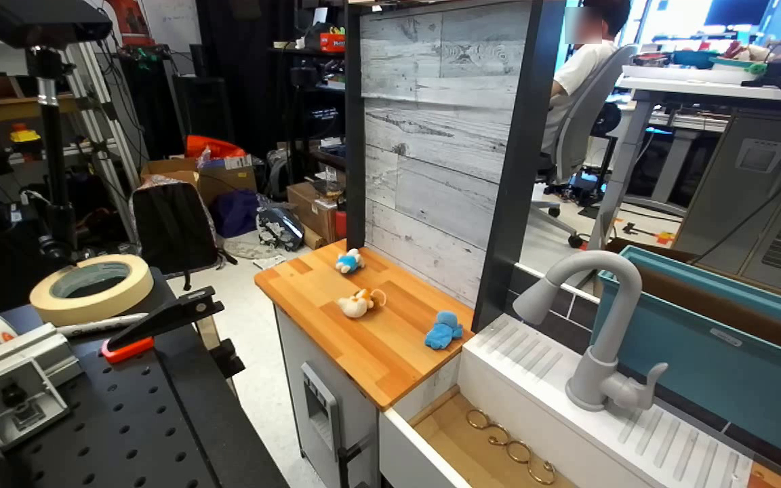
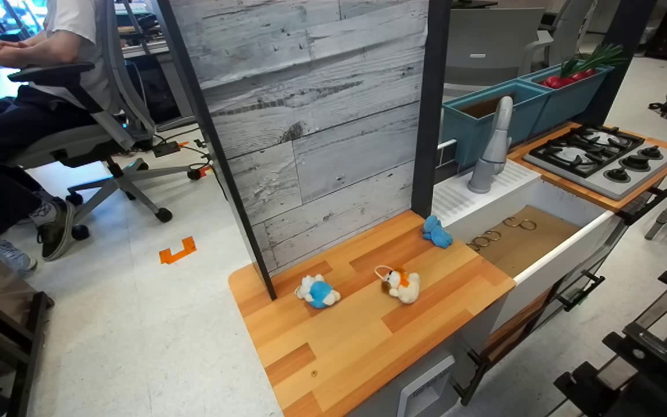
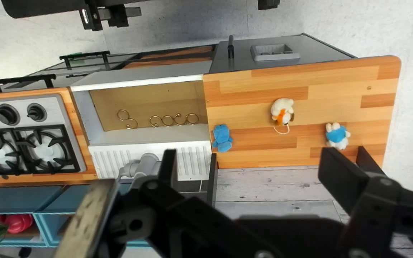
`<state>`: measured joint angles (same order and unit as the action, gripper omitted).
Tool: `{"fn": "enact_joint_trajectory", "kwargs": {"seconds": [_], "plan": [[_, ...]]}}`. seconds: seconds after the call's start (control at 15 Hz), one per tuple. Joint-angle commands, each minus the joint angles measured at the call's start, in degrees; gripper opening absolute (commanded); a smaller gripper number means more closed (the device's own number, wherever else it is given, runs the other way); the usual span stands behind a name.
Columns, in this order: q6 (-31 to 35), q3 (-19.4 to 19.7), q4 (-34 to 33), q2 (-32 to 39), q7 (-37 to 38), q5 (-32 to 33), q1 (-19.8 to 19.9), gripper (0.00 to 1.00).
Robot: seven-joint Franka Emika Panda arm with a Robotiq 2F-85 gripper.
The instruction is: Move the white and orange plush toy to the front right corner
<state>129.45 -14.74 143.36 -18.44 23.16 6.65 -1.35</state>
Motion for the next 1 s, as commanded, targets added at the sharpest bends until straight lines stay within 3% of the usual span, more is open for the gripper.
{"fn": "enact_joint_trajectory", "kwargs": {"seconds": [0.0, 0.47, 0.73, 0.93], "plan": [[3.9, 0.7, -2.2, 5.8, 0.5, 2.0, -0.4, 1.0], [14.0, 2.2, -7.4, 20.6, -0.3, 10.0, -1.1, 1.0], [19.5, 5.7, -12.8, 31.0, 0.6, 14.9, -3.3, 1.0], [21.1, 8.3, -18.5, 39.4, -2.2, 12.8, -5.8, 1.0]]}}
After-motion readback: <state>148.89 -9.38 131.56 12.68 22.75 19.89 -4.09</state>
